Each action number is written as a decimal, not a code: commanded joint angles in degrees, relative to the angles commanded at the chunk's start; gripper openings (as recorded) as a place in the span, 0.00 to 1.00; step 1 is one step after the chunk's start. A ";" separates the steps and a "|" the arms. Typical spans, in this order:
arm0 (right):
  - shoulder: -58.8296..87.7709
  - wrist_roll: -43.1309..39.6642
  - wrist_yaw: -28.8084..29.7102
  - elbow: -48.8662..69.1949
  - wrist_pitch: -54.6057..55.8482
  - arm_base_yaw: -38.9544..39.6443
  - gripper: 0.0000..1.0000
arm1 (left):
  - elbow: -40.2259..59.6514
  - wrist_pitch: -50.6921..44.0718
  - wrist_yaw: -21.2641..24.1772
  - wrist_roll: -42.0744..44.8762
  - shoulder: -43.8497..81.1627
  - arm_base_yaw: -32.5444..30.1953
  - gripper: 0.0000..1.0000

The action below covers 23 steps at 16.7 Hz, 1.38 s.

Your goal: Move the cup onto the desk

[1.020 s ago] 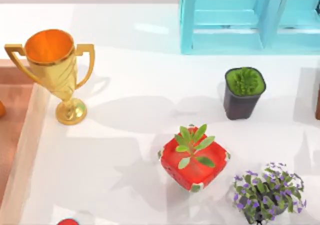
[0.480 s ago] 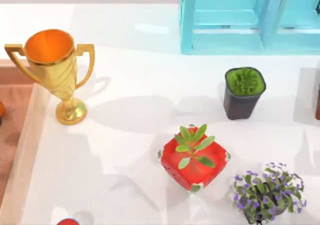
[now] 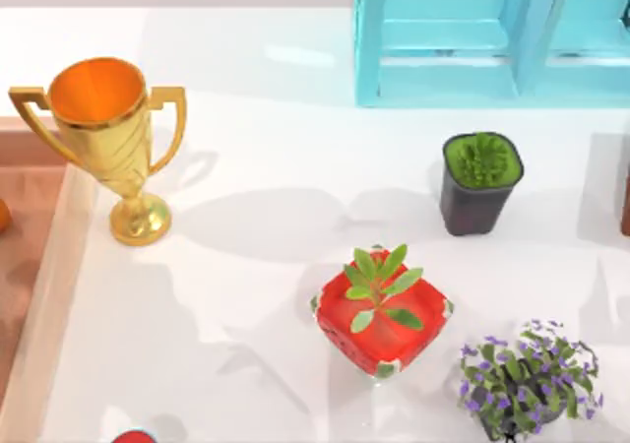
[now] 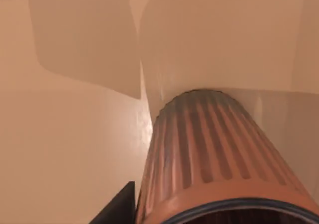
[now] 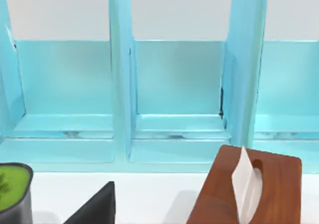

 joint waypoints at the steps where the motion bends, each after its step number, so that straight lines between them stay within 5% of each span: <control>1: 0.00 0.00 0.00 0.00 0.00 0.00 1.00 | 0.00 0.00 0.00 0.00 0.00 0.00 0.62; 9: 0.00 0.00 0.00 0.00 0.00 0.00 1.00 | 0.00 0.00 0.00 0.00 0.00 0.00 0.02; 23: 0.00 0.00 0.00 0.00 0.00 0.00 1.00 | 4.76 -0.13 -0.40 -4.45 -1.33 0.09 0.00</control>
